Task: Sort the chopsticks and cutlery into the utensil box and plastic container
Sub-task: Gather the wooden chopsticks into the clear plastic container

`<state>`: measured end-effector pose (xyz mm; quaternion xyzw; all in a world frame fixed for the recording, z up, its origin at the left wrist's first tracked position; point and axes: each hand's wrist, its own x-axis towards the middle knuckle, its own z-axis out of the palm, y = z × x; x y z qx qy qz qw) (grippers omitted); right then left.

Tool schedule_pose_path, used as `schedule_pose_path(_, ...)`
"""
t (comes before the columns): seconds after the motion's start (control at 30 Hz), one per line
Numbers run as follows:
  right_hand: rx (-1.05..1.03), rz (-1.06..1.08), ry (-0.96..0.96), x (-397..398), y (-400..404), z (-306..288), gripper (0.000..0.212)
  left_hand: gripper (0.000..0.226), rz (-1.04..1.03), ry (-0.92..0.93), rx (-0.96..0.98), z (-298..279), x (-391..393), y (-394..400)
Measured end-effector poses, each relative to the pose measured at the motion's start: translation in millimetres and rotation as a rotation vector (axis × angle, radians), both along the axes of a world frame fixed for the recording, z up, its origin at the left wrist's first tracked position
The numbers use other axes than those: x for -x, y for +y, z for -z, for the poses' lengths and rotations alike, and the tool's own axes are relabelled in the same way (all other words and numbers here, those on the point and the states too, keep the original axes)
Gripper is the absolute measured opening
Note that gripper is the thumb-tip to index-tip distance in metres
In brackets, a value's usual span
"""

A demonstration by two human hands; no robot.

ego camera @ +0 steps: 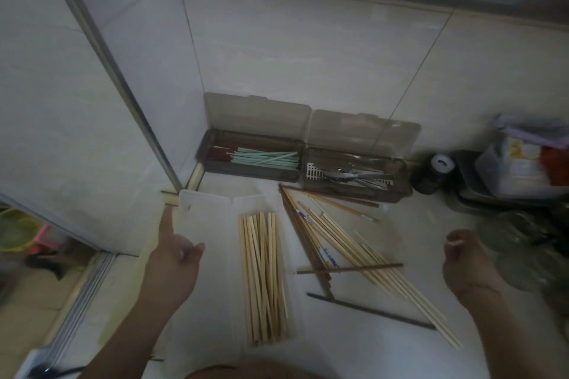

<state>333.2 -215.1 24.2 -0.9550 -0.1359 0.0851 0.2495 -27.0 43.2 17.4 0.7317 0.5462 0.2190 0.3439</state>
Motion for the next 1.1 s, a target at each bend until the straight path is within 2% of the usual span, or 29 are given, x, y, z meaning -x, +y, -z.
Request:
schedule_pose_path(0.07,-0.284,0.006,0.088,33.3,33.5,-17.1,0.043,0.076,-0.002,0.019,0.033,-0.7,-2.8,-2.6)
schedule_pose_path(0.13,-0.5,-0.065,0.2,74.2,67.5,-27.4,0.046,0.07,0.009,0.031,0.046,-0.1,-3.4,-1.9)
schedule_pose_path(0.27,-0.561,-0.399,0.347,155.6,134.3,-33.8,0.034,0.066,0.017,0.042,0.054,2.3,-2.6,2.9)
schedule_pose_path(0.33,-0.509,-0.557,0.337,179.1,159.1,-21.2,0.03,0.07,0.023,0.048,0.041,5.3,-2.3,4.2)
schedule_pose_path(0.4,-0.294,-0.693,0.301,193.1,176.0,-3.7,0.03,0.072,0.022,0.045,0.043,8.3,-1.2,5.8)
schedule_pose_path(0.5,-0.004,-0.893,0.371,207.5,185.7,20.0,0.044,0.073,0.025,0.048,0.032,10.8,-0.2,7.7)
schedule_pose_path(0.57,0.087,-0.931,0.376,210.7,188.1,33.6,0.05,0.073,0.037,0.044,0.024,11.3,0.0,8.4)
schedule_pose_path(0.7,0.121,-0.978,0.325,205.8,187.9,44.9,0.043,0.073,0.047,0.048,0.041,12.3,0.8,8.8)
schedule_pose_path(0.8,-0.029,-1.031,0.246,189.3,174.7,21.5,0.028,0.074,0.052,0.07,0.046,6.9,-1.5,7.7)
schedule_pose_path(0.87,-0.22,-0.952,0.123,165.2,159.1,6.3,0.017,0.075,0.063,0.08,0.04,3.2,-2.1,7.4)
schedule_pose_path(0.97,-0.344,-0.573,-0.043,114.5,121.1,7.7,0.018,0.077,0.067,0.111,-0.019,3.8,0.6,10.0)
schedule_pose_path(1.03,-0.24,-0.352,-0.057,82.6,86.6,15.1,0.015,0.08,0.079,0.116,-0.063,4.4,2.8,9.8)
schedule_pose_path(1.1,-0.047,-0.222,-0.047,57.8,43.6,27.5,0.011,0.086,0.109,0.109,-0.098,3.3,4.7,6.9)
